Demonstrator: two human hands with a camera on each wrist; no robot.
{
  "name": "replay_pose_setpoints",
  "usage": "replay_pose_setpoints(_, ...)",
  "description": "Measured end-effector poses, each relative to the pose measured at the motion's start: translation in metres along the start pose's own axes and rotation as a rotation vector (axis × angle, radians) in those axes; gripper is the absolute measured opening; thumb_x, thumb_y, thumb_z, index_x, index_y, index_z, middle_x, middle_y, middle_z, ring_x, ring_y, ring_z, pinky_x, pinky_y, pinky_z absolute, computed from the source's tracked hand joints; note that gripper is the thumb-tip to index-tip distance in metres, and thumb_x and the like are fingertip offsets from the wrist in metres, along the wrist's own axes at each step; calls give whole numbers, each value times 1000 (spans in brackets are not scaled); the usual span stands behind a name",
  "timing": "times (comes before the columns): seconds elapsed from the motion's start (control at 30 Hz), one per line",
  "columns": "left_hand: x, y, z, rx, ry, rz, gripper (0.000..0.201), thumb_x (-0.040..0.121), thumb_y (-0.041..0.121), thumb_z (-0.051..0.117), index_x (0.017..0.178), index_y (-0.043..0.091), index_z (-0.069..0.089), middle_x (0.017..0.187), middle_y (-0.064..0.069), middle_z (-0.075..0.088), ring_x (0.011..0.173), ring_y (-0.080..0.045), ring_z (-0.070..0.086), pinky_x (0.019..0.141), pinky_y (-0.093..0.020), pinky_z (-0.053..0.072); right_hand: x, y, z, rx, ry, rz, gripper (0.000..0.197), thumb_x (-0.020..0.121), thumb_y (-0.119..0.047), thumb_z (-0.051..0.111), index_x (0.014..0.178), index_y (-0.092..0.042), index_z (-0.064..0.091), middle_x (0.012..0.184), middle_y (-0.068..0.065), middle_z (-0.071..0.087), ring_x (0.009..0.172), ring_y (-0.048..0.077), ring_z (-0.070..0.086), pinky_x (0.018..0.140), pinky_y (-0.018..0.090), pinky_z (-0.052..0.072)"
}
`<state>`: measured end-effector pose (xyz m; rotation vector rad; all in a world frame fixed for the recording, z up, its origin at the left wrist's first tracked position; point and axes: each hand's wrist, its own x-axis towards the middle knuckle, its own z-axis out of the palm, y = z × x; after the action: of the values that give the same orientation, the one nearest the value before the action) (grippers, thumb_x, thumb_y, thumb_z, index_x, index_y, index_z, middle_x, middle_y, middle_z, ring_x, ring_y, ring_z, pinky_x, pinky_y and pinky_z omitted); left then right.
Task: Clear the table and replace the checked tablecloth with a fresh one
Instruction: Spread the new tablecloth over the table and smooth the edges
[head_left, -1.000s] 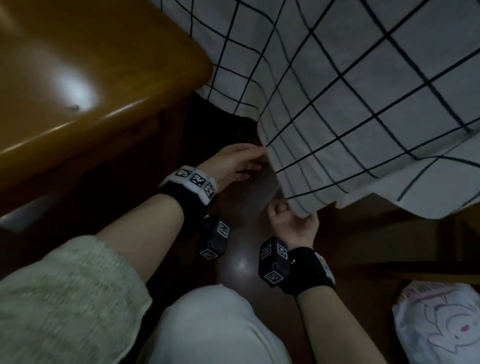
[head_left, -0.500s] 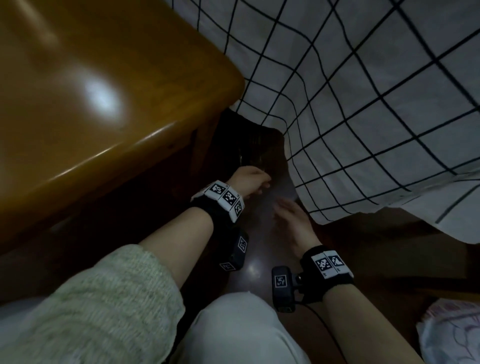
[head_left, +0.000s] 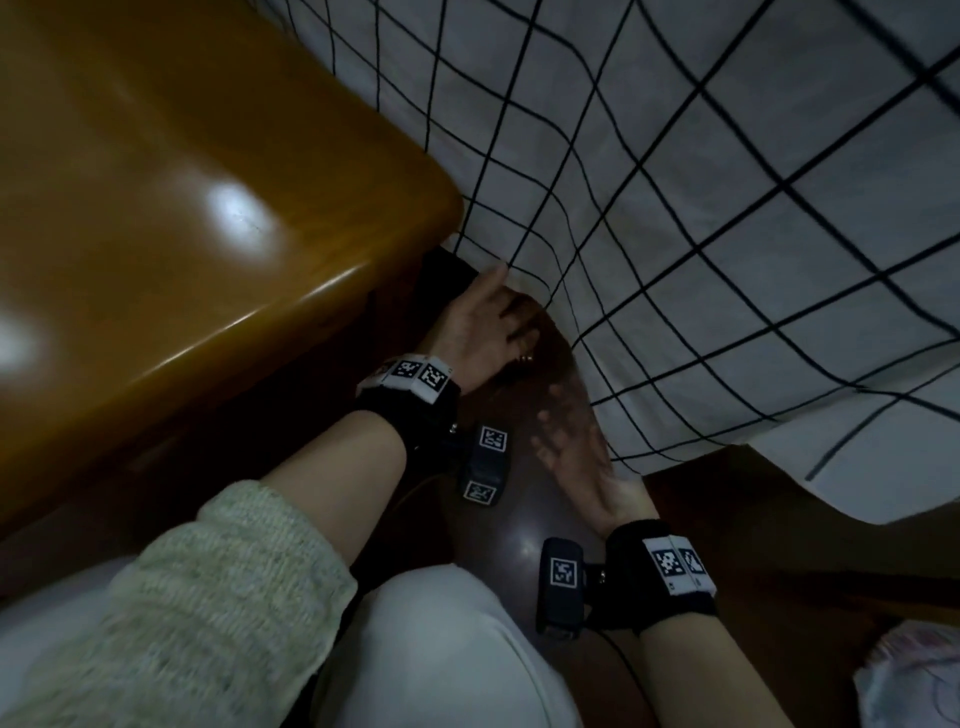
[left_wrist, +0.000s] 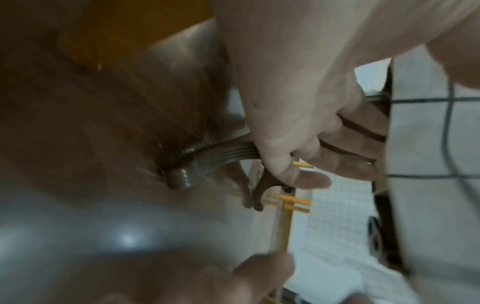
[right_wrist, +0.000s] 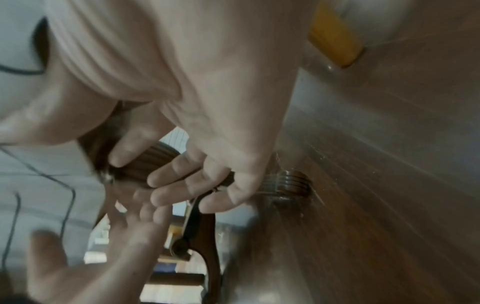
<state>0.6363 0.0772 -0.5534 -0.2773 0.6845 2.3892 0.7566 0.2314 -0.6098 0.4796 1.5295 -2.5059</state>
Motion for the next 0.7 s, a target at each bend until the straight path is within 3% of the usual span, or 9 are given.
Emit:
replay_pose_setpoints(0.03, 2, 0, 2, -19, 31, 38, 73, 73, 44, 76, 135, 21, 46, 145, -3, 41, 119, -20, 48, 83, -33, 47, -1, -2, -1, -6, -44, -37, 62, 42, -48, 92, 101, -44, 74, 108, -22, 69, 90, 2, 67, 73, 21, 55)
replay_pose_setpoints(0.1, 6, 2, 4, -21, 73, 96, 67, 92, 47, 53, 150, 26, 26, 157, -2, 22, 132, -20, 40, 87, -31, 46, -4, -6, 5, 10, -30, -23, 32, 65, -35, 78, 93, -50, 73, 106, -26, 69, 89, -2, 66, 74, 20, 54)
replay_pose_setpoints(0.17, 10, 4, 5, -5, 103, 135, 64, 95, 49, 47, 150, 27, 22, 158, 1, 20, 136, -19, 36, 98, -31, 41, 3, 0, -6, -12, 94, 27, 39, 83, -21, 51, 102, -48, 69, 104, -26, 69, 89, -1, 66, 73, 19, 54)
replay_pose_setpoints(0.23, 9, 3, 4, 43, 128, 151, 54, 96, 45, 49, 145, 26, 34, 150, 4, 33, 130, -17, 42, 104, -32, 37, 11, 8, -19, -29, 215, 99, 38, 95, -16, 41, 119, -39, 59, 111, -20, 69, 93, 4, 67, 72, 22, 55)
replay_pose_setpoints(0.37, 8, -2, -9, 351, 203, 117, 12, 94, 31, 56, 103, 28, 63, 109, 8, 63, 101, -12, 58, 86, -29, 42, 9, 17, -34, -129, 372, 331, 43, 94, -12, 50, 137, -5, 48, 135, 13, 54, 93, 13, 69, 79, 22, 54)
replay_pose_setpoints(0.47, 11, -12, -25, 755, 372, 24, 19, 88, 29, 64, 105, 21, 68, 101, 5, 68, 89, -11, 61, 75, -25, 44, 2, 18, -28, -331, 259, 549, 25, 89, -30, 59, 90, -9, 73, 99, 15, 63, 87, 22, 59, 94, 36, 47)
replay_pose_setpoints(0.57, 9, -21, -34, 1068, 364, -73, 23, 90, 21, 62, 109, 9, 69, 97, -2, 64, 72, -8, 55, 47, -9, 42, -3, 21, -32, -536, 417, 506, 40, 73, -44, 77, 93, -10, 68, 96, 13, 68, 84, 21, 63, 69, 27, 47)
replay_pose_setpoints(0.63, 4, -21, -32, 1169, 313, -163, 23, 92, 18, 59, 108, 4, 68, 94, -5, 63, 64, -8, 51, 36, -6, 35, -17, 16, -29, -638, 441, 498, 17, 88, -32, 65, 90, -15, 65, 93, 7, 68, 78, 15, 62, 63, 24, 43)
replay_pose_setpoints(0.7, -8, -17, -24, 1196, 329, -227, 24, 92, 16, 58, 108, 1, 68, 90, -7, 62, 61, -10, 50, 33, -8, 33, -36, 9, -24, -739, 421, 582, 11, 95, -19, 54, 88, -19, 63, 95, 6, 67, 76, 14, 61, 61, 25, 41)
